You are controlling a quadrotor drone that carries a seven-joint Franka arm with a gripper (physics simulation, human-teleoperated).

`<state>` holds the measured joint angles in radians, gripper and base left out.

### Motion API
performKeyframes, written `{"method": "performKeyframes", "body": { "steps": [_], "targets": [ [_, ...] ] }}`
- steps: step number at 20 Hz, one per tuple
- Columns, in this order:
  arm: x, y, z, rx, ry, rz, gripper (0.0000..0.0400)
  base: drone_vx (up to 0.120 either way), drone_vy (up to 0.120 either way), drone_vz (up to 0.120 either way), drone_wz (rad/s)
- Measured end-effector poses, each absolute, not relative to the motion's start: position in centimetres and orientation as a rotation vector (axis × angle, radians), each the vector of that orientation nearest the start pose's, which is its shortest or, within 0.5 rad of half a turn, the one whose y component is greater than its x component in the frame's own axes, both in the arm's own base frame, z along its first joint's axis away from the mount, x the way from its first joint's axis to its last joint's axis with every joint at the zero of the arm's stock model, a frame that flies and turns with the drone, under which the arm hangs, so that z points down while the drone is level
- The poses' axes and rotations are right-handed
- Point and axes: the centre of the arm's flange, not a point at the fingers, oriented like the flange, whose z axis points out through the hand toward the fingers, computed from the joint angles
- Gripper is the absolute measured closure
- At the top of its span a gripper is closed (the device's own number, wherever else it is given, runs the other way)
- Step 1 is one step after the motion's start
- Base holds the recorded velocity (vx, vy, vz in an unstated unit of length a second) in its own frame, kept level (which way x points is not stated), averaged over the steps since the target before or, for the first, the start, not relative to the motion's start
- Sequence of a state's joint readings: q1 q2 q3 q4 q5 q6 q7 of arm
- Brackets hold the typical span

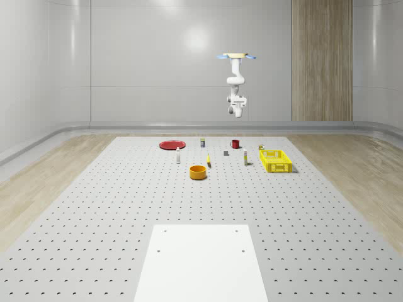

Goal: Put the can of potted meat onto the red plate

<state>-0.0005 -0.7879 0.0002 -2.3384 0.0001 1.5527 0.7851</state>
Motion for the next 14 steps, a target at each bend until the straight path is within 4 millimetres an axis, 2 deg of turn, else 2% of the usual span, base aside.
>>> {"method": "performKeyframes", "body": {
  "steps": [3,9,14],
  "targets": [
    [30.1,0.0,62.0,-2.901,1.202,-0.007,0.0000,0.000,0.000,0.000,0.000],
    [30.2,0.0,65.9,-2.899,1.201,-0.013,0.0000,0.000,-0.120,0.000,0.000],
    [30.4,0.0,67.9,-2.898,1.200,-0.019,0.0000,0.000,-0.120,0.000,0.000]
  ]
}}
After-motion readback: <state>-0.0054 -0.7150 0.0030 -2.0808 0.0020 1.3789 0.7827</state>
